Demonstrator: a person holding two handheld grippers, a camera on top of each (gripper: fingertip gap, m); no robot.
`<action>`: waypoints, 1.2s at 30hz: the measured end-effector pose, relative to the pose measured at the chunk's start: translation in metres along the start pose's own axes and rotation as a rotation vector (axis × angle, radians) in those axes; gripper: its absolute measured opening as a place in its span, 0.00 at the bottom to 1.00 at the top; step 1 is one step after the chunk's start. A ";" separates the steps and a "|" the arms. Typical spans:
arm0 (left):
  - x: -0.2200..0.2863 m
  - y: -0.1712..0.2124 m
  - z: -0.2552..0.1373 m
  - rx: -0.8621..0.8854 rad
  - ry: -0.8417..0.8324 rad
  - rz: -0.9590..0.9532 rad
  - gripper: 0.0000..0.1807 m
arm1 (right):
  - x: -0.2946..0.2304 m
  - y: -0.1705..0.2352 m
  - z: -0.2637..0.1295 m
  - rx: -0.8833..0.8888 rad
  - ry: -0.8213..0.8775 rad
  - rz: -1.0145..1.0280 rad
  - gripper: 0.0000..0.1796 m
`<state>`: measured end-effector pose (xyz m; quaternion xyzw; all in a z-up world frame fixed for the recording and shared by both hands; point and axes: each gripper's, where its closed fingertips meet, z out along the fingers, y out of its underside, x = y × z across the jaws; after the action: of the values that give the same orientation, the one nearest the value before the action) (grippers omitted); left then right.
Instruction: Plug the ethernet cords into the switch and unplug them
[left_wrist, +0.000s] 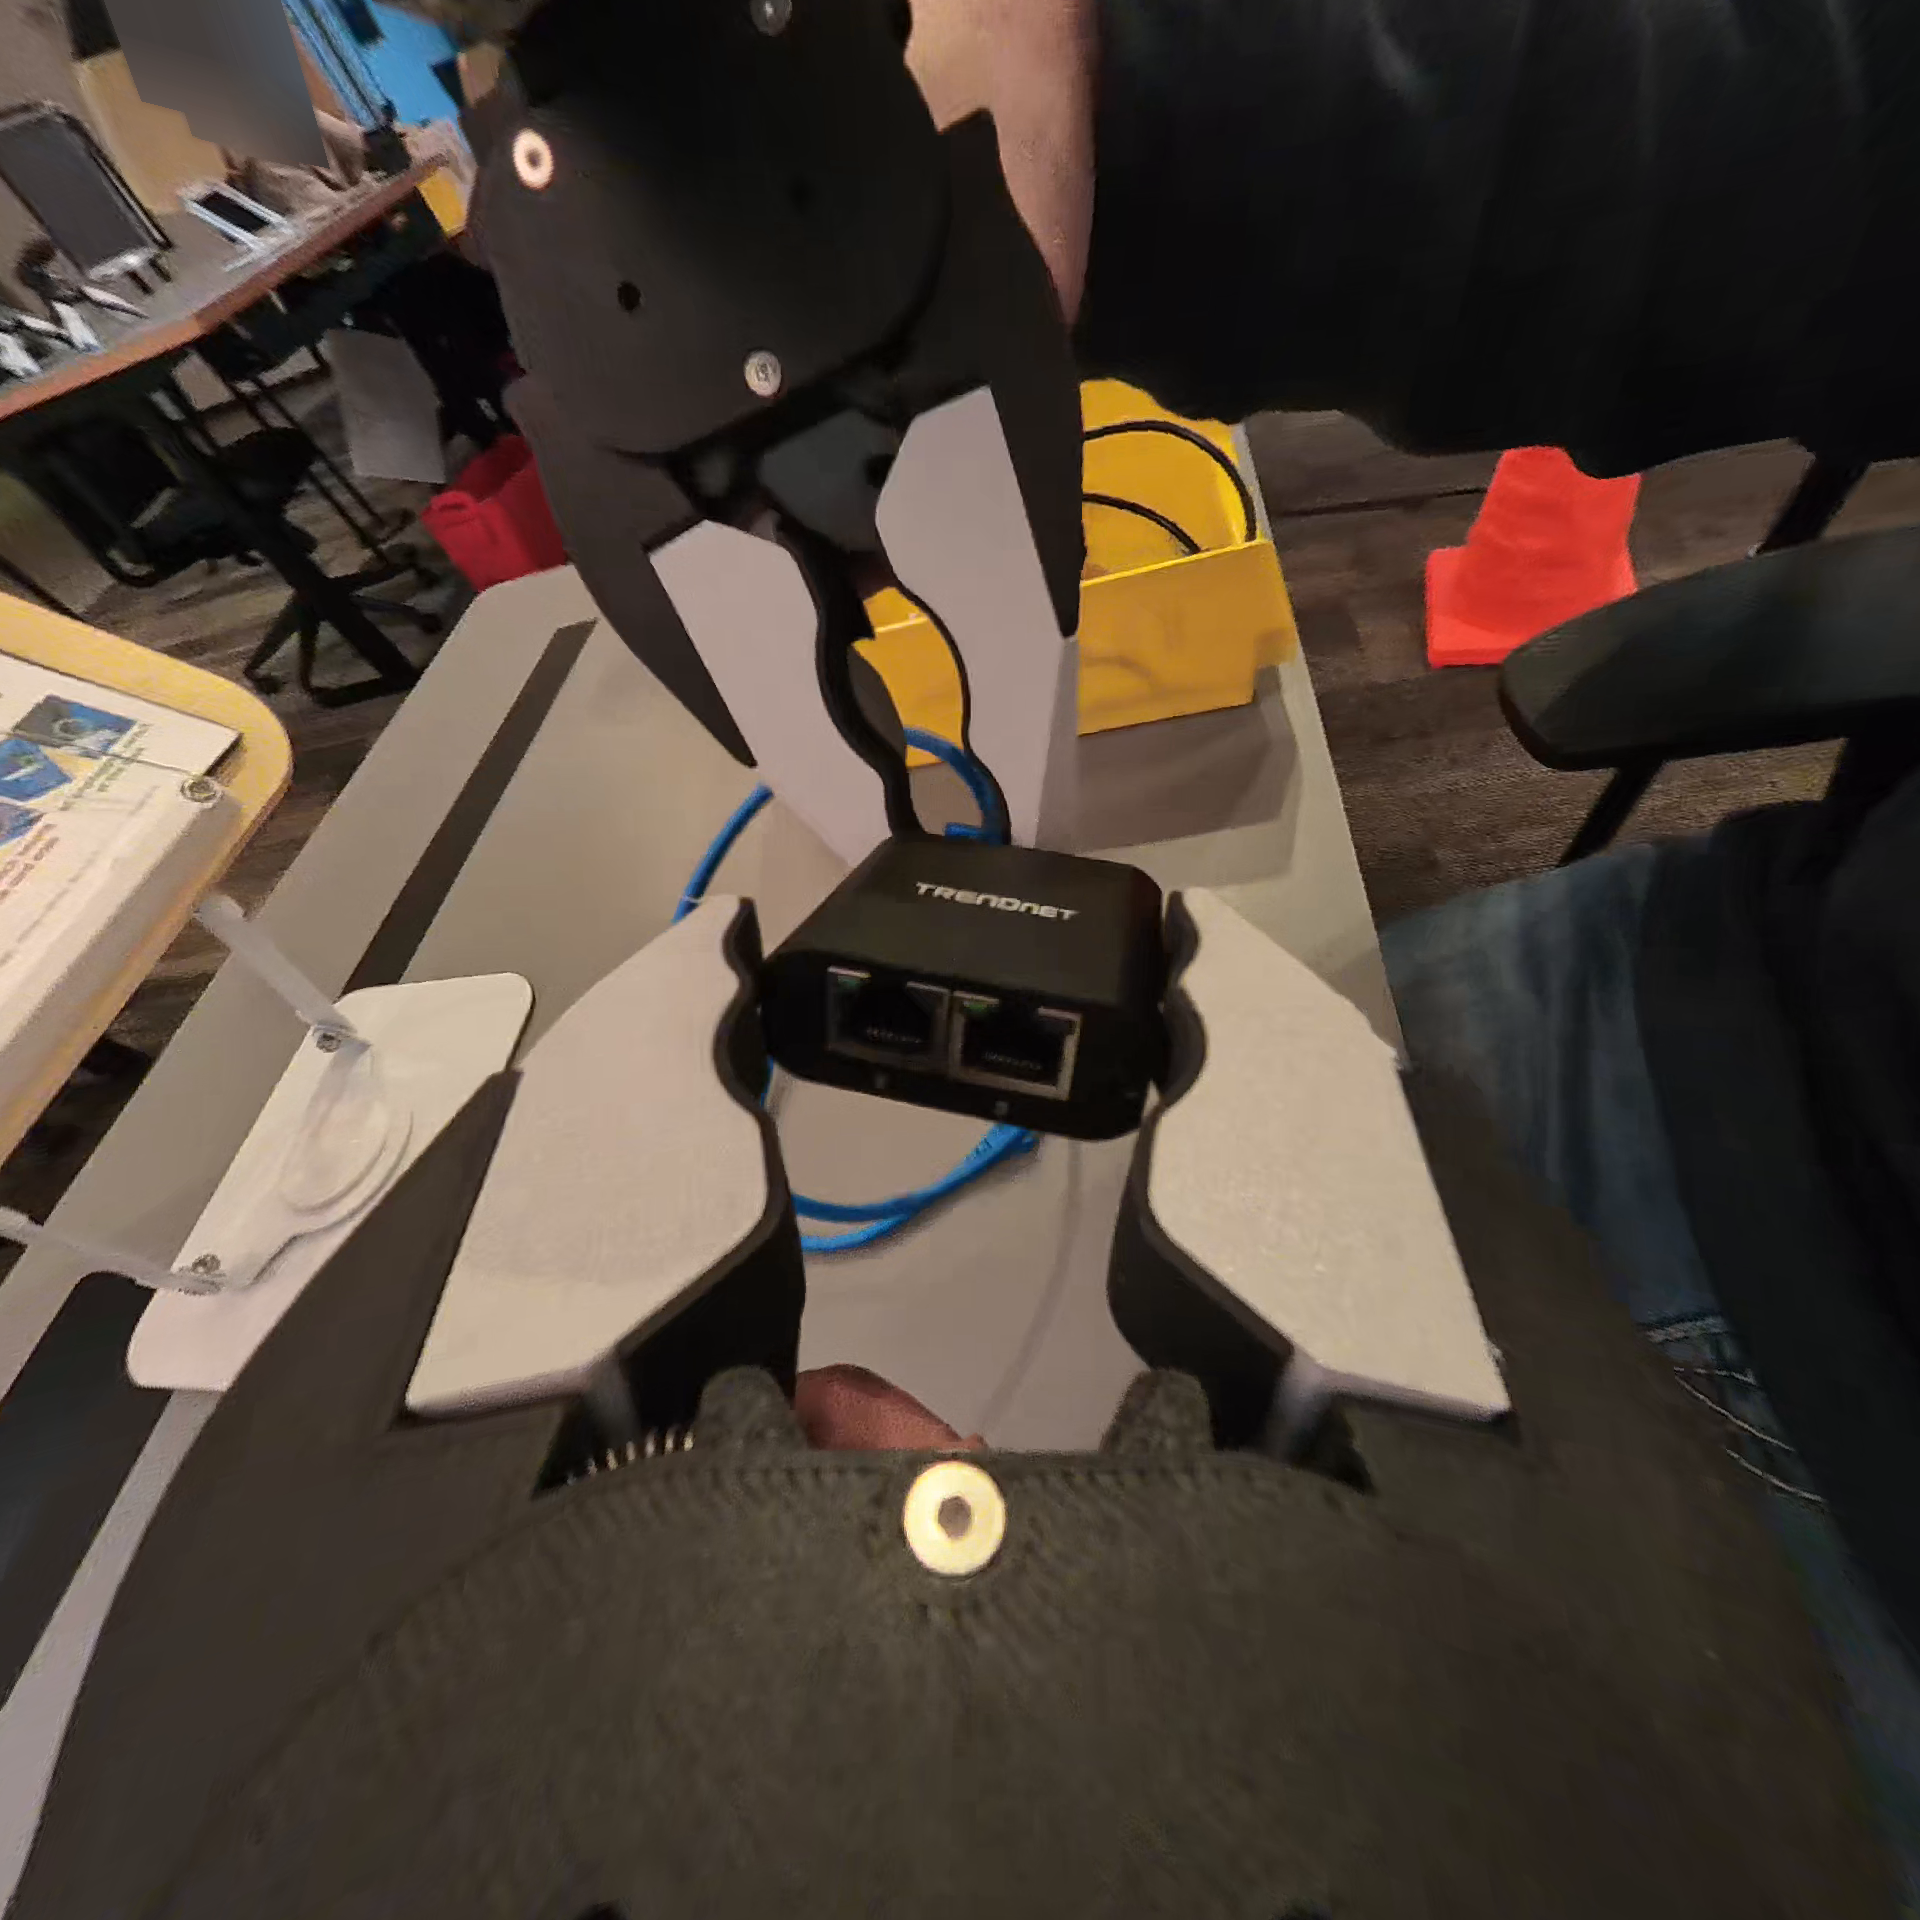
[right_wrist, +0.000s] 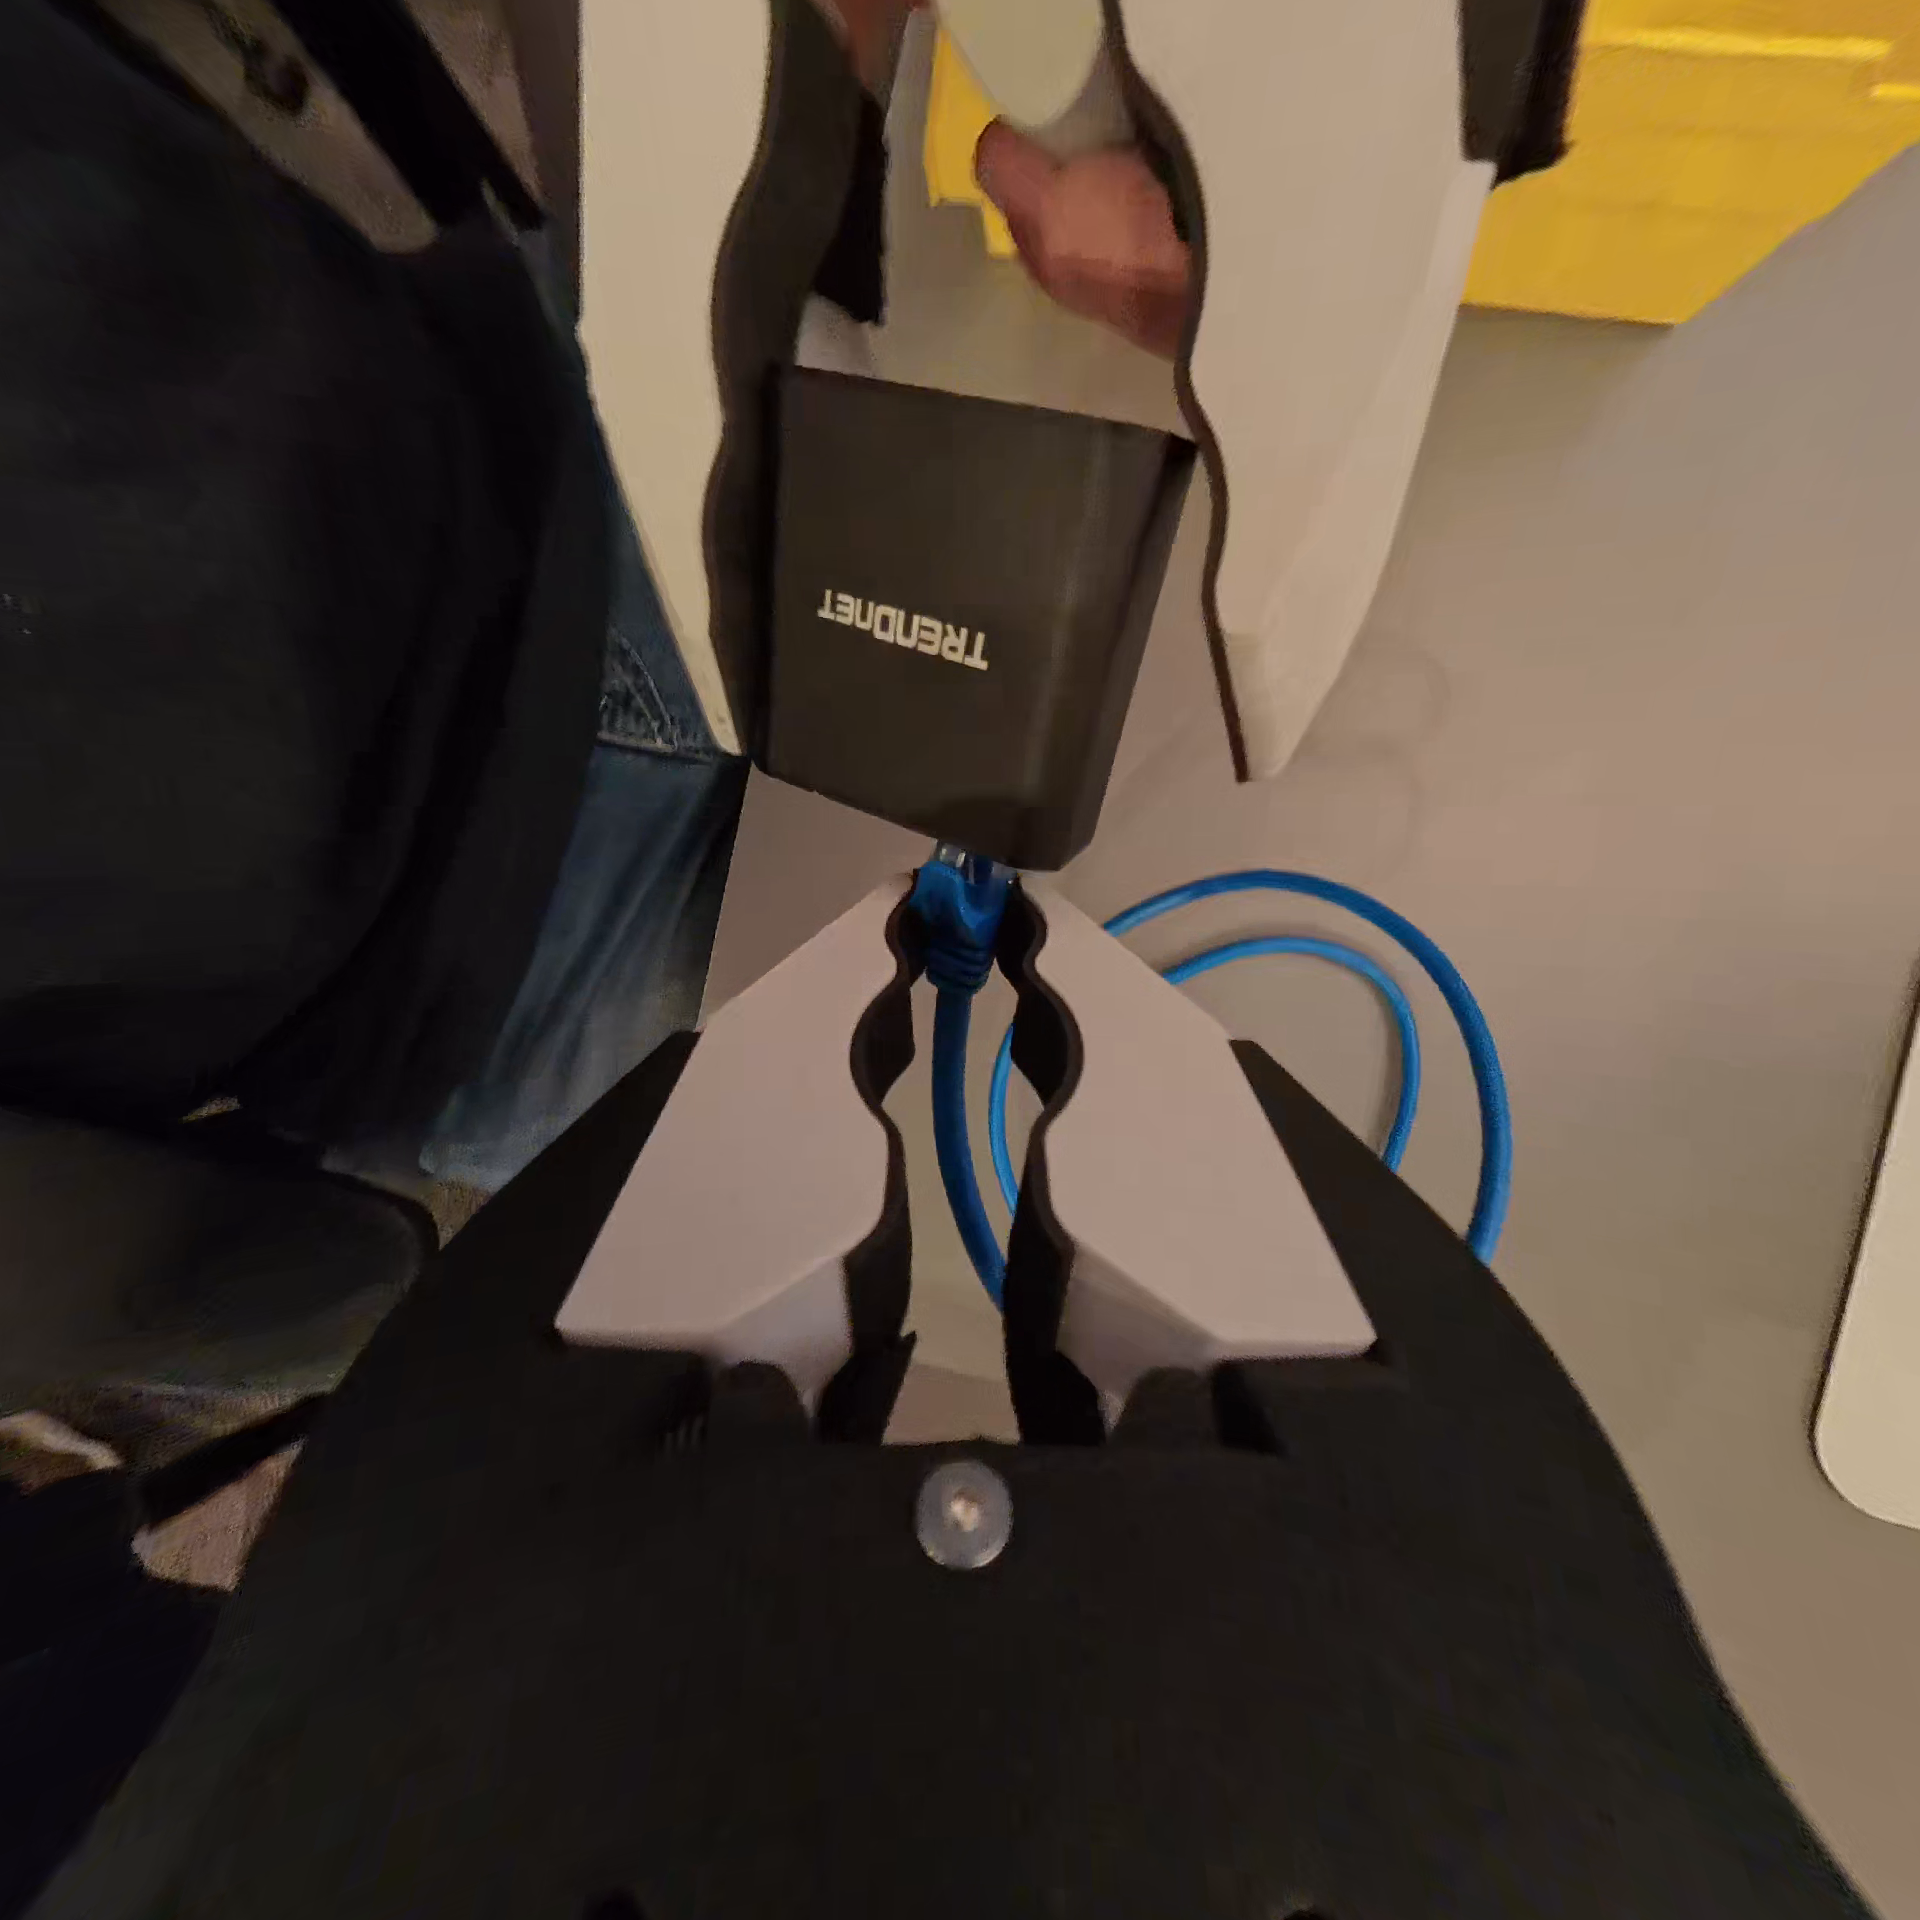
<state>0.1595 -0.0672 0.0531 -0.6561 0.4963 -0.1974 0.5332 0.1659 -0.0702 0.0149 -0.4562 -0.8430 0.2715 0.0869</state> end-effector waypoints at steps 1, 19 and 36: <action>0.002 -0.001 0.000 0.013 0.002 0.003 0.40 | -0.001 0.001 0.001 -0.013 -0.013 -0.011 0.06; 0.007 0.005 0.010 0.032 -0.001 -0.038 0.40 | 0.002 -0.003 -0.010 -0.007 0.019 0.008 0.11; -0.029 -0.026 -0.017 0.260 -0.069 -0.357 0.40 | 0.019 -0.040 -0.076 0.371 0.806 -0.128 0.19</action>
<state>0.1451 -0.0525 0.0907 -0.6658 0.3241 -0.3285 0.5863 0.1560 -0.0434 0.0980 -0.4492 -0.7054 0.2126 0.5054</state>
